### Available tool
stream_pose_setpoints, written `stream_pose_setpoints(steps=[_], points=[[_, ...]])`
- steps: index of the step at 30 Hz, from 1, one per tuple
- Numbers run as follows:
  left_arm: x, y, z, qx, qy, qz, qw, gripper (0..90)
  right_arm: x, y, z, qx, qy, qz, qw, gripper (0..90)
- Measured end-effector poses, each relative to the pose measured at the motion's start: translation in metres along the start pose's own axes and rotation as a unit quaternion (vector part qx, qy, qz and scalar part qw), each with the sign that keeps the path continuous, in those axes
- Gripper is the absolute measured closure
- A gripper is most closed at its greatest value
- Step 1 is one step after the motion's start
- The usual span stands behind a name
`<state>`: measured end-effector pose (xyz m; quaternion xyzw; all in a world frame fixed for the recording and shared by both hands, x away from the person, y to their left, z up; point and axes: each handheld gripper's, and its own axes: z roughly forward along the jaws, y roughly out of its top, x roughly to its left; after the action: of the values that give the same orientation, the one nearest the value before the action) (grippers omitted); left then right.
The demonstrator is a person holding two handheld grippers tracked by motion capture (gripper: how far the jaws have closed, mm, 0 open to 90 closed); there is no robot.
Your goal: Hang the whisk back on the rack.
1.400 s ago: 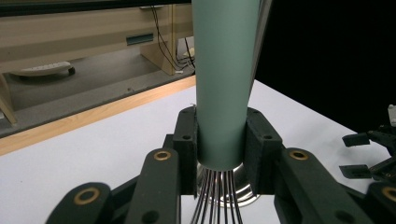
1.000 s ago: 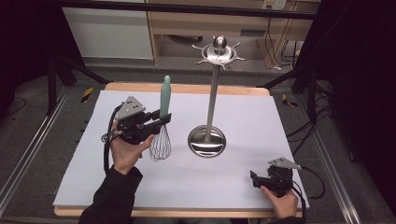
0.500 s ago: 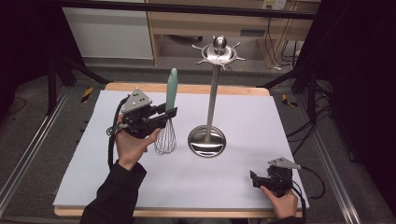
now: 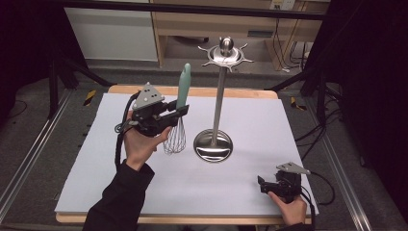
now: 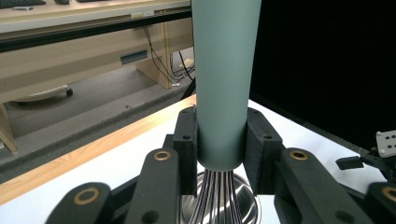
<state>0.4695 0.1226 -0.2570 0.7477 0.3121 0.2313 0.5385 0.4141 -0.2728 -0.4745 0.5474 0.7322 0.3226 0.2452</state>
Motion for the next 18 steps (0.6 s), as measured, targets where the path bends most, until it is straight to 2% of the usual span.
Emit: stream_pose_setpoints(steps=[18], points=[[-0.008, 0.013, 0.014, 0.014, 0.002, 0.013, 0.9998, 69.1, -0.001, 0.000, 0.000, -0.003, 0.004, 0.001, 1.0000, 8.4]])
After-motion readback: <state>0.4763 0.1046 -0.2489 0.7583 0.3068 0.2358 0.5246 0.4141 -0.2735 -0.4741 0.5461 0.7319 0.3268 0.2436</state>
